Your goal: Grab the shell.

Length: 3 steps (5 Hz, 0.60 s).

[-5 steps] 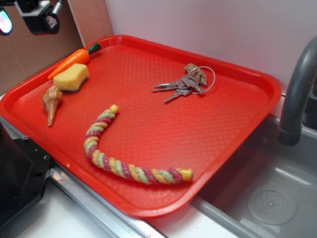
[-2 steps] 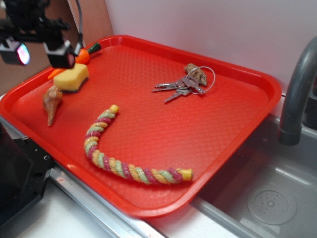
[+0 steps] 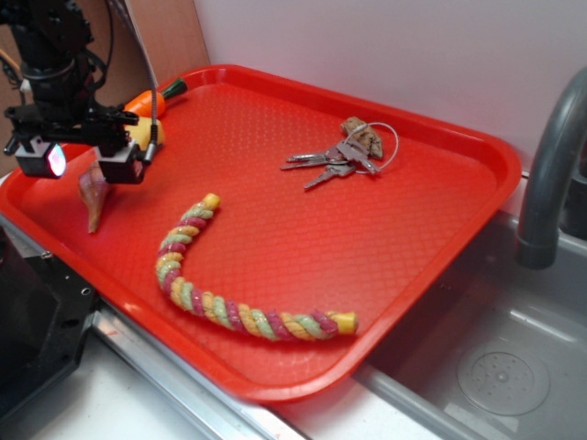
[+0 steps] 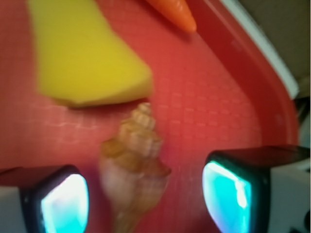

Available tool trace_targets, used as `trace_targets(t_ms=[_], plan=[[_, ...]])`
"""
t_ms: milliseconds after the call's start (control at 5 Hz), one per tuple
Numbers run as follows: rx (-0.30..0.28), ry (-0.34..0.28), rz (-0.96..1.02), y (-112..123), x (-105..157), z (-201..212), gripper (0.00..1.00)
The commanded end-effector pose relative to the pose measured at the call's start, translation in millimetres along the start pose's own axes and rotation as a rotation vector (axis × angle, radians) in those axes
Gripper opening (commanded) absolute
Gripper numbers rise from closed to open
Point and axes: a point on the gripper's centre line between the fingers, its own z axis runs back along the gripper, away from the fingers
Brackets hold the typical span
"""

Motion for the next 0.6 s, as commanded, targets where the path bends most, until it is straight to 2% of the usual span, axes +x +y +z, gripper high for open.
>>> trace_targets(t_ms=[0,200,400], plan=[[0.028,0.041,-0.052,3.7,-1.5,-15.9,1.00],[0.046,0.051,-0.100,-1.6,-4.0,-19.1,0.00],[0.019,0.069,-0.154,-4.0,-6.2,-19.1,0.00]])
